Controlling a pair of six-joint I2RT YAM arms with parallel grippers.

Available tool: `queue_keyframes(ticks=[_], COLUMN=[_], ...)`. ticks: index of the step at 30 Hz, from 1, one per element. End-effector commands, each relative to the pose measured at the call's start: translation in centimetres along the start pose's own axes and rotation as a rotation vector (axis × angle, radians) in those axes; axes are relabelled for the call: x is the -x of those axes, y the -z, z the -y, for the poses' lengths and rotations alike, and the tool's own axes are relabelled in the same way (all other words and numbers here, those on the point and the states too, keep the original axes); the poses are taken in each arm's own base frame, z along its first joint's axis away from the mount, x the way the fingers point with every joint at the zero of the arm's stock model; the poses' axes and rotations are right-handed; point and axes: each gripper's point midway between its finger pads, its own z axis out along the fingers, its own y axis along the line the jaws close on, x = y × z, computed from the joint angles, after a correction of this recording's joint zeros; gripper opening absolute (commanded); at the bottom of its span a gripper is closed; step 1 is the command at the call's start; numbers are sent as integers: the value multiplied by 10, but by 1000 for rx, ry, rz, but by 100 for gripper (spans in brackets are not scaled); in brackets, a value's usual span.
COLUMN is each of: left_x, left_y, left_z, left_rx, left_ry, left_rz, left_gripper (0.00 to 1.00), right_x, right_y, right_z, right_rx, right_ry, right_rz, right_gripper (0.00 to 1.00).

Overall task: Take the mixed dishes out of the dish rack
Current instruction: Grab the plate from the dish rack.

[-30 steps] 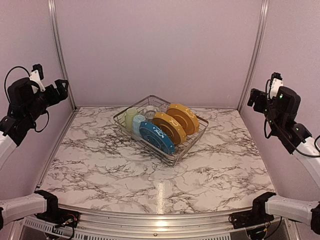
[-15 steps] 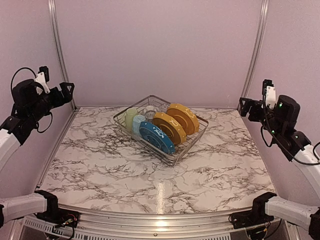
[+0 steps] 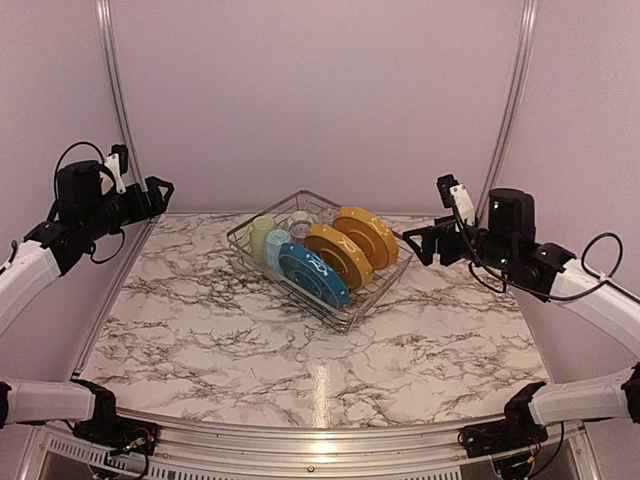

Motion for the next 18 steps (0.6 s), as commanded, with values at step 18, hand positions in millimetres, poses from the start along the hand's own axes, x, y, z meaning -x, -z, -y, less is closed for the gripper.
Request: queue_keyframes(ticks=[18], left_x=[-11], left_y=[-11], left_z=[18], left_rx=[-72], left_ry=[37], left_rz=[-46], left_gripper=[99], right_x=[-27], right_y=[-108], right_z=[-139], right_rx=[217], right_ry=[201], right_rz=[-208], right_gripper=[90])
